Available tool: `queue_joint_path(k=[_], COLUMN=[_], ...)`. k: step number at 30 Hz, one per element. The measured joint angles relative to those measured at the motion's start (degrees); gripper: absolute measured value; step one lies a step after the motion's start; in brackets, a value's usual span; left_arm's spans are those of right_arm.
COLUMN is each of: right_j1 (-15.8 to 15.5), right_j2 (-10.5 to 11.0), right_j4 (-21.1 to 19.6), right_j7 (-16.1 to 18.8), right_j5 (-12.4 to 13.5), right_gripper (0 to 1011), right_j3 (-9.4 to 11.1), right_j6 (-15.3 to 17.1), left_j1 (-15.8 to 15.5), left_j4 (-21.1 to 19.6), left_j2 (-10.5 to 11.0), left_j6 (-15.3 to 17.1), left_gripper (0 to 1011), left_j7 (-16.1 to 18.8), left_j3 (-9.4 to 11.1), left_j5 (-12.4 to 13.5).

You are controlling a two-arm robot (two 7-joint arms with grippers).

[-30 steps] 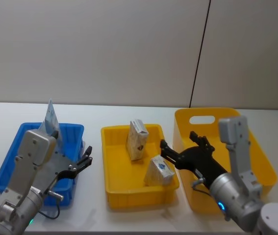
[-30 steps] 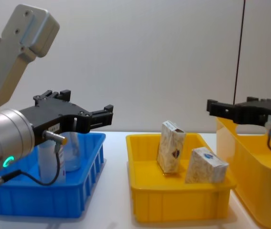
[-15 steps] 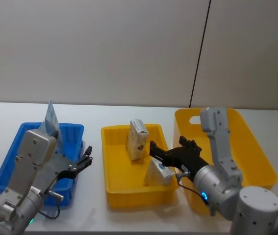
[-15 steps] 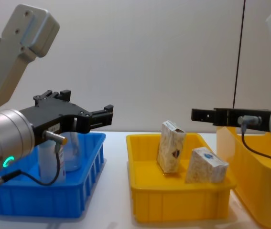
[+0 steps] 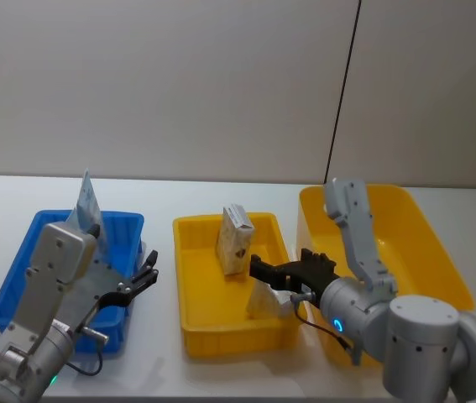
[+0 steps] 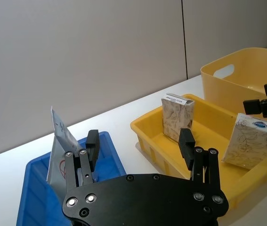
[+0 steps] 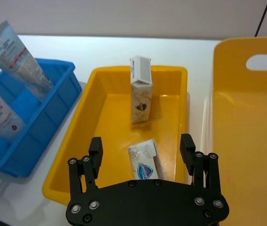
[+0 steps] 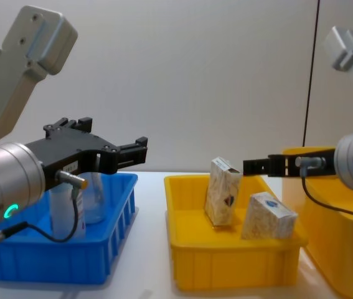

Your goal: Bimanual collaborative sorting of washing and personal care products

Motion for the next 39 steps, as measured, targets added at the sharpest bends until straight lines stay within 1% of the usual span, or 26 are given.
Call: queue_joint_path(k=[8,15,21,31,32,36,37,38,39], right_j1=[2.18,3.79,5.1,6.62,6.87,7.39,7.6,7.66,7.78], right_j2=[-0.3,-0.1,0.1,0.45,0.52,0.64,0.68,0.69,0.7], right_j4=[1.91,3.74,5.65,8.26,8.71,9.71,10.11,10.21,10.44], right_j7=[-0.2,0.87,2.17,4.69,5.13,6.23,6.63,6.81,6.99], right_j5=[0.01,0.0,0.0,0.12,0.15,0.26,0.32,0.34,0.35], right_gripper=[1004,1004,1004,1004,999,928,882,868,832], right_j3=[-0.04,-0.25,-0.44,-0.78,-0.85,-1.02,-1.07,-1.09,-1.13], right_j6=[5.08,7.26,8.22,8.44,8.39,8.2,8.13,8.12,8.11], left_j1=[0.0,0.0,0.0,0.0,0.0,0.0,0.0,0.0,0.0], left_j4=[0.0,0.0,0.0,-0.01,0.0,0.0,0.0,0.0,0.0], left_j2=[0.0,0.0,0.0,0.0,0.0,0.0,0.0,0.0,0.0], left_j6=[0.0,0.0,0.0,0.0,0.0,0.0,0.0,0.0,0.0], left_gripper=[1001,1001,1001,1001,1001,1001,1001,1001,1001], left_j7=[0.0,0.0,0.0,0.0,0.0,0.0,0.0,0.0,0.0], left_j3=[0.0,0.0,0.0,0.0,0.0,0.0,0.0,0.0,0.0], left_j5=[0.0,0.0,0.0,0.0,0.0,0.0,0.0,0.0,0.0])
